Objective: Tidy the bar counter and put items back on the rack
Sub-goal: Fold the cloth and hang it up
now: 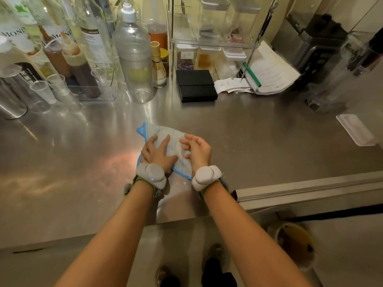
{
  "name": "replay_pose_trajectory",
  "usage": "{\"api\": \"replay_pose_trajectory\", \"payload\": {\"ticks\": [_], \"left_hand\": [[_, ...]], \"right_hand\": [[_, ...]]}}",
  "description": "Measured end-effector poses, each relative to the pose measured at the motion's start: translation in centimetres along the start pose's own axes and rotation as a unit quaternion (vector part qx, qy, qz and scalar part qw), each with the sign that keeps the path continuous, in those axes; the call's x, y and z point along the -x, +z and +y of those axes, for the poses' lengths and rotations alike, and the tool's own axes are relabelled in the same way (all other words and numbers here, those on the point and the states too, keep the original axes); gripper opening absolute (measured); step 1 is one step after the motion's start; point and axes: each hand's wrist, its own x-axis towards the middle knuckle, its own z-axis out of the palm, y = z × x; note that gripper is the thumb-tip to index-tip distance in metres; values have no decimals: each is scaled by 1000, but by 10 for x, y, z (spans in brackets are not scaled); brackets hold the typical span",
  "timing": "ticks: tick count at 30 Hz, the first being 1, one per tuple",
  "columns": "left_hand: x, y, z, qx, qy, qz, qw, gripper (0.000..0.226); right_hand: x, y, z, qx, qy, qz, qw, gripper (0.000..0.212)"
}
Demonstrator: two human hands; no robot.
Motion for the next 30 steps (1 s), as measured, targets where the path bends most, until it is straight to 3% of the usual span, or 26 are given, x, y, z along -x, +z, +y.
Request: {"api": "replay_pose_trajectory", "payload": {"ticks": [9, 19, 30], "left_hand": [[-1, 37, 55, 19, 9, -14, 1000, 64], [-40, 113, 157, 51, 49, -54, 996, 67], [-93, 172, 253, 35, 62, -70, 995, 68]], "right_hand": [[-39, -48, -21, 93, -26, -43, 994, 29], [-125, -139, -80, 49, 1, -27, 998, 45], [-220, -207, -117, 68, -27, -2, 997, 39]]}}
